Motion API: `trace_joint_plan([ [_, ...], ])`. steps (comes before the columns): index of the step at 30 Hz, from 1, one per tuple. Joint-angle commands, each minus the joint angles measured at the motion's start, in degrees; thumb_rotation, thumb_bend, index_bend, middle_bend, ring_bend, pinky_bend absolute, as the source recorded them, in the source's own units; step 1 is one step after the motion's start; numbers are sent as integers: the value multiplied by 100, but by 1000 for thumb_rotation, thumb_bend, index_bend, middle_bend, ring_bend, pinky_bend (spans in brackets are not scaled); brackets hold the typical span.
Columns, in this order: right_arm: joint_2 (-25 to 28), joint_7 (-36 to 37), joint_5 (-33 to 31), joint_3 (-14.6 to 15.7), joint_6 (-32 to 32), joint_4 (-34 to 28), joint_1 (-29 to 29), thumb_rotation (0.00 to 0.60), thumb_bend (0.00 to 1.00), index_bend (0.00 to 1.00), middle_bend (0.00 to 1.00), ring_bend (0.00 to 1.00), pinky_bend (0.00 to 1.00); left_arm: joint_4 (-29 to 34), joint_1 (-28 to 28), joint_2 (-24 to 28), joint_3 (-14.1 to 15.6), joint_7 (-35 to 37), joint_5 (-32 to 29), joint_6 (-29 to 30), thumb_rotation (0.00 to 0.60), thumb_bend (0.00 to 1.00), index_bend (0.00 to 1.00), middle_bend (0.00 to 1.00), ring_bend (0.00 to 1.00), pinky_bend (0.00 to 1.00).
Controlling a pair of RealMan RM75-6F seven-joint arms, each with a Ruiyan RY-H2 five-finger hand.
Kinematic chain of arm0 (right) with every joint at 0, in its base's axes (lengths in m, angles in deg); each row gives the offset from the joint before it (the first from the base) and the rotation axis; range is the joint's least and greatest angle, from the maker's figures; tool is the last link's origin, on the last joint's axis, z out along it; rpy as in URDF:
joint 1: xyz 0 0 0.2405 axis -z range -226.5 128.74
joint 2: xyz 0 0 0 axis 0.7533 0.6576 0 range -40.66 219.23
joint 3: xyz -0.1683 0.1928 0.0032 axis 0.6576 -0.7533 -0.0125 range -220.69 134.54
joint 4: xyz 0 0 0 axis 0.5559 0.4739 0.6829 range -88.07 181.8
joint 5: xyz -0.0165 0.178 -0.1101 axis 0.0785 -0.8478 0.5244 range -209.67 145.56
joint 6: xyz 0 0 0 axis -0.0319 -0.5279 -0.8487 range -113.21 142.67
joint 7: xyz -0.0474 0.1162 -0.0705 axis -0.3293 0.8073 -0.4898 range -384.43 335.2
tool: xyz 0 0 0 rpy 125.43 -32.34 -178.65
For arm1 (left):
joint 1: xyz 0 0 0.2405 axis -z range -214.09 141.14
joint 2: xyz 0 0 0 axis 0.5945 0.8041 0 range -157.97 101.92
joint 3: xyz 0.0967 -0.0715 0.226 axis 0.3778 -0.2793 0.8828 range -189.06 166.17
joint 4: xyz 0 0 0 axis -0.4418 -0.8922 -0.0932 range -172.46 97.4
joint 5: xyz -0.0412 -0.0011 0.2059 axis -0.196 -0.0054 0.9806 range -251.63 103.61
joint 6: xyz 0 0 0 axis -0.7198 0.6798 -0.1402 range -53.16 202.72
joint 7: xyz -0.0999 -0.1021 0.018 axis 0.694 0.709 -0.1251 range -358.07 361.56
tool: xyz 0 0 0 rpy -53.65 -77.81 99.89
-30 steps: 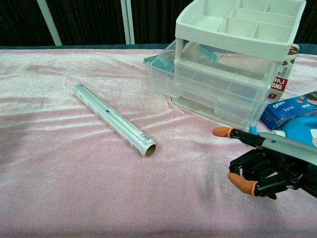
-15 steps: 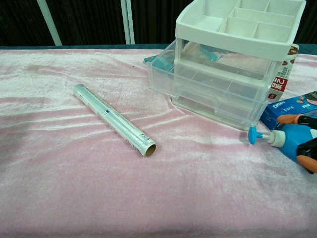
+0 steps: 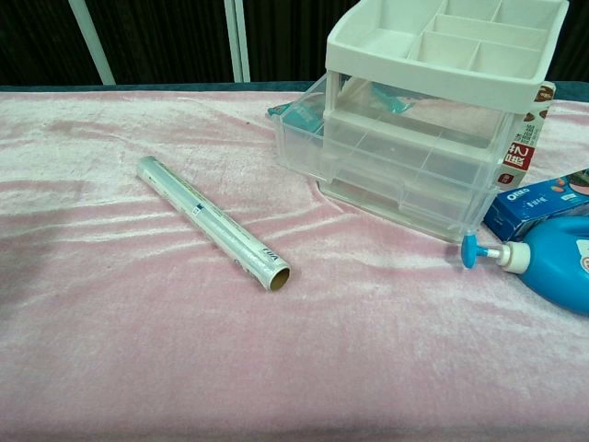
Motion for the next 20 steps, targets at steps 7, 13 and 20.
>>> trace_joint_plan([
  [7, -313, -1899, 642, -109, -1799, 469, 686, 600, 179, 0, 145, 244, 257, 98, -4, 107, 121, -133, 70, -97, 600, 299, 149, 81, 20, 0],
  [13, -362, -2232, 793, -195, -2108, 181, 809, 600, 178, 0, 137, 244, 257, 172, 8, 185, 152, -164, 57, -167, 600, 299, 148, 81, 20, 0],
  [20, -363, -2197, 863, -280, -2160, 120, 855, 600, 179, 0, 138, 244, 257, 21, 29, 147, 122, -67, 218, -56, 600, 298, 148, 83, 20, 0],
])
